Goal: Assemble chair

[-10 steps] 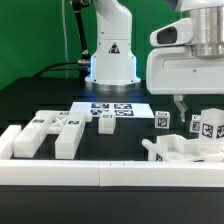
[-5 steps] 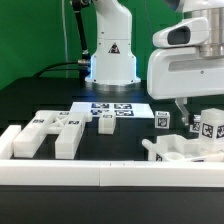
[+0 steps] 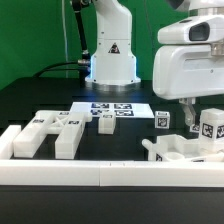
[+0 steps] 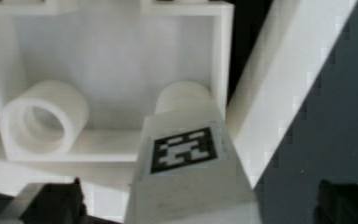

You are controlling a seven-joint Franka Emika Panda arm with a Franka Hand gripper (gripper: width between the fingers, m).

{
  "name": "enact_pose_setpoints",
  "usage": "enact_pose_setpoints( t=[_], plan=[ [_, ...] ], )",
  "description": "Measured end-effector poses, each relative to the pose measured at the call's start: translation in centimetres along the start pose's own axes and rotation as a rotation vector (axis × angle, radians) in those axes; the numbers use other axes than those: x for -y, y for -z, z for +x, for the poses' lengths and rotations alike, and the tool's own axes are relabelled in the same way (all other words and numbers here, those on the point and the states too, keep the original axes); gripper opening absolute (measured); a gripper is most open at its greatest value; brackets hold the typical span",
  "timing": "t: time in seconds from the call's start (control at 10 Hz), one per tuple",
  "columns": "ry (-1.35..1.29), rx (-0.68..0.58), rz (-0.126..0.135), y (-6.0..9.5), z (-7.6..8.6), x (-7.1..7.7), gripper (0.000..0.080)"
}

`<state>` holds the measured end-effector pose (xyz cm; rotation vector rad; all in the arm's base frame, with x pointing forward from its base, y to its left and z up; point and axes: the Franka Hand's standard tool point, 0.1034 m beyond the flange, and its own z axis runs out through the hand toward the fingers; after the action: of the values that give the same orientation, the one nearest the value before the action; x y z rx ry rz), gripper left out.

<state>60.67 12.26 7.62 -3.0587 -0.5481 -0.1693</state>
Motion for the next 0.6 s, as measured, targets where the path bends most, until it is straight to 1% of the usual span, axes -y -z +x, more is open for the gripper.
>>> enact_pose_setpoints(
  t=[0.1, 0.2, 0.3, 0.4, 0.6],
  plan=[
    [-0.004, 0.002, 0.0, -0.08, -0.1, -0.23, 0.0546],
    [-0.006, 0.002, 0.0, -0.07, -0.08, -0.22, 0.0546],
    [-0.006, 0.002, 0.0, -0.08, -0.1, -0.23, 0.0363],
    [-0.006, 0.002, 0.0, -0.09, -0.11, -0.24, 0.0288],
    [-0.036, 0.0, 0.0, -0.1, -0.12, -0.28, 0.0288]
  ],
)
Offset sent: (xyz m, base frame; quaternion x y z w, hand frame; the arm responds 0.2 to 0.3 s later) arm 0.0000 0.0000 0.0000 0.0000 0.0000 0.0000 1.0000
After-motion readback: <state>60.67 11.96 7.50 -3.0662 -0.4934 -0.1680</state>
